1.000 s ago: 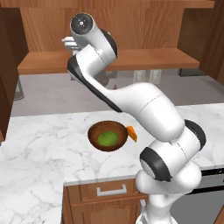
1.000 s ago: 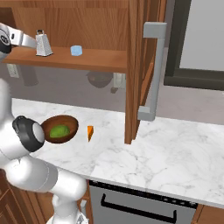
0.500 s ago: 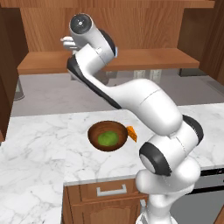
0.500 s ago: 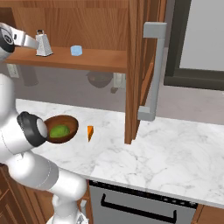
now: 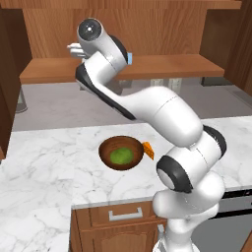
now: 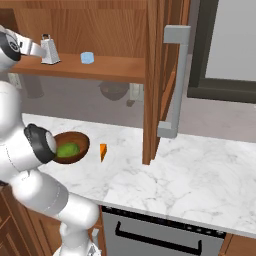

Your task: Pick the cheese from the fridge and the cheese grater from the cabinet and place them next to the salad bowl.

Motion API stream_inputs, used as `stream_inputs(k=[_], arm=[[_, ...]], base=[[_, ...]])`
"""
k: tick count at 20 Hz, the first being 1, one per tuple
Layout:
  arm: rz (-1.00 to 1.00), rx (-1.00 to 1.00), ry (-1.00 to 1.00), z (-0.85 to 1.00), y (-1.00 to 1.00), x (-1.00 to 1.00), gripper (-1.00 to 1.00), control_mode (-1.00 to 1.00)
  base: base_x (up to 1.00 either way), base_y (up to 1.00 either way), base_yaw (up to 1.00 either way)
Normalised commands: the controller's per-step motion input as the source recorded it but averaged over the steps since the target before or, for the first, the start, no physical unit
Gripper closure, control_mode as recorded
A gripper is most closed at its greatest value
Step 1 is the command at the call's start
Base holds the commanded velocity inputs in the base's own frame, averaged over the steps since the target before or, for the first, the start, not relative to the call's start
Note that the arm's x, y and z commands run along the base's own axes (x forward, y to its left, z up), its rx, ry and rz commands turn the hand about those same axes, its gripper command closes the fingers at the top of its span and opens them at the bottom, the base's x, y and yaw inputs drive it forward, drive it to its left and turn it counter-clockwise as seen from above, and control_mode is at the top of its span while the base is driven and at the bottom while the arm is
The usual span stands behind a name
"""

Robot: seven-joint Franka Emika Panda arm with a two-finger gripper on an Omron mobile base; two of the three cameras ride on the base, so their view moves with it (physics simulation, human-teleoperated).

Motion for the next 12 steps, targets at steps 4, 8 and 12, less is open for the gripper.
stream_inputs(k=[4, 8, 12], arm=[[0.0, 0.0, 0.02, 0.0, 0.03, 0.25, -1.0, -1.0], [0.0, 0.0, 0.0, 0.0, 0.07, 0.27, -1.0, -1.0], [0.0, 0.0, 0.02, 0.06, 0.11, 0.21, -1.0, -1.0]], base=[[0.0, 0.0, 0.0], [0.0, 0.0, 0.0], [0.0, 0.0, 0.0]])
